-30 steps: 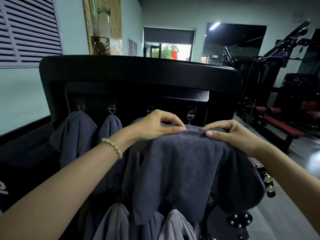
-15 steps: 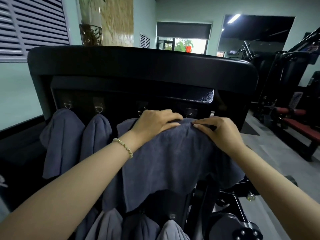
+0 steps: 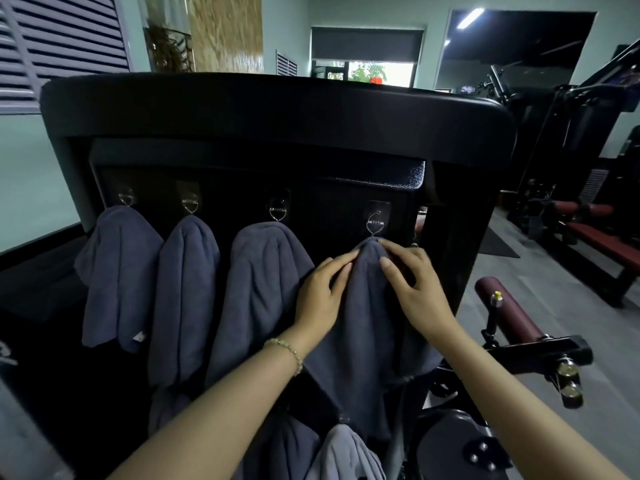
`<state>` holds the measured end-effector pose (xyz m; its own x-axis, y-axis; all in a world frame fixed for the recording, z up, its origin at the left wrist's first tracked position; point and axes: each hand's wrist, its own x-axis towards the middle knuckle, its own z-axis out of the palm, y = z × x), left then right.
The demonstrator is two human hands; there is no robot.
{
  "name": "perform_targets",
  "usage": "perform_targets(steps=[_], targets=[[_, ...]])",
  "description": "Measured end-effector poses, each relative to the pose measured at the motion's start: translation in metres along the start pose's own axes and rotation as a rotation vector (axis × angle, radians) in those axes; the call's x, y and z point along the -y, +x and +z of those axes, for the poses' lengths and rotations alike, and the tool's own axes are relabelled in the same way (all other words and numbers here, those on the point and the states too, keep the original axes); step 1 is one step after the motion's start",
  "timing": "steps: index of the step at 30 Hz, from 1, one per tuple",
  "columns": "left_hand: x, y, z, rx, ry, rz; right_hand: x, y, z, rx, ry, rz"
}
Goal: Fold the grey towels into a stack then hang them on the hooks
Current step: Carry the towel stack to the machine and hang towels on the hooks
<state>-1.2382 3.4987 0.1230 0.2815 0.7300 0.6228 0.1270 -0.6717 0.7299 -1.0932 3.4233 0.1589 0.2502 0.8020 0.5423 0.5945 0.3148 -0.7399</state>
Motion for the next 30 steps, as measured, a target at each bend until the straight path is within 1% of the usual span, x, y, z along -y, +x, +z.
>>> perform_targets(steps=[2,3,4,5,6,7,8,10,11,13,14,16,18,20,21,23,24,25,26,27,28,29,30], targets=[[-0.009,-0.005,-0.001,-0.012,0.023,-0.024,-0.005,-0.010,0.002,-0.071,-0.156,-0.051],[-0.013,-0.009,-0.004,-0.019,0.113,-0.006,-0.007,-0.014,0.002,-0.109,-0.228,-0.099],[-0.016,-0.015,-0.006,-0.027,0.269,0.039,-0.009,-0.017,0.003,-0.126,-0.271,-0.139],[-0.018,-0.024,-0.008,-0.028,0.418,0.090,-0.012,-0.020,0.003,-0.116,-0.274,-0.159],[-0.018,-0.033,-0.008,-0.019,0.512,0.118,-0.013,-0.022,0.004,-0.091,-0.247,-0.157],[-0.019,-0.043,-0.006,0.014,0.549,0.088,-0.014,-0.023,0.005,-0.068,-0.216,-0.147],[-0.020,-0.052,-0.004,0.062,0.532,0.006,-0.016,-0.025,0.007,-0.060,-0.198,-0.143],[-0.019,-0.063,0.004,0.181,0.407,-0.197,-0.018,-0.029,0.012,-0.074,-0.209,-0.146],[-0.019,-0.063,0.007,0.209,0.355,-0.263,-0.019,-0.032,0.016,-0.085,-0.223,-0.143],[-0.027,-0.056,0.011,0.222,0.252,-0.336,-0.019,-0.039,0.026,-0.086,-0.208,-0.117],[-0.033,-0.051,0.012,0.231,0.156,-0.376,-0.018,-0.043,0.030,-0.082,-0.156,-0.094],[-0.041,-0.042,0.015,0.239,-0.095,-0.479,-0.010,-0.047,0.036,-0.080,0.015,-0.028],[-0.038,-0.039,0.013,0.214,-0.255,-0.571,-0.004,-0.048,0.037,-0.075,0.148,0.030],[-0.029,-0.040,0.008,0.179,-0.302,-0.595,-0.004,-0.049,0.038,-0.039,0.171,0.046],[-0.026,-0.041,0.003,0.171,-0.285,-0.600,-0.005,-0.050,0.038,-0.022,0.158,0.048],[-0.023,-0.044,-0.010,0.142,-0.213,-0.539,-0.010,-0.052,0.038,-0.052,0.103,0.043],[-0.023,-0.047,-0.020,0.105,-0.172,-0.445,-0.010,-0.054,0.038,-0.105,0.039,0.016],[-0.023,-0.051,-0.034,0.048,-0.123,-0.315,-0.008,-0.057,0.039,-0.159,-0.036,-0.034],[-0.024,-0.054,-0.051,-0.042,-0.051,-0.186,-0.003,-0.060,0.039,-0.202,-0.113,-0.111],[-0.024,-0.056,-0.070,-0.152,0.051,-0.079,0.004,-0.063,0.043,-0.211,-0.176,-0.196],[-0.019,-0.056,-0.087,-0.252,0.163,0.005,0.010,-0.064,0.047,-0.180,-0.218,-0.262],[-0.010,-0.055,-0.101,-0.317,0.283,0.032,0.017,-0.064,0.054,-0.117,-0.233,-0.293],[-0.001,-0.054,-0.114,-0.332,0.356,-0.001,0.022,-0.062,0.064,-0.046,-0.241,-0.298]])
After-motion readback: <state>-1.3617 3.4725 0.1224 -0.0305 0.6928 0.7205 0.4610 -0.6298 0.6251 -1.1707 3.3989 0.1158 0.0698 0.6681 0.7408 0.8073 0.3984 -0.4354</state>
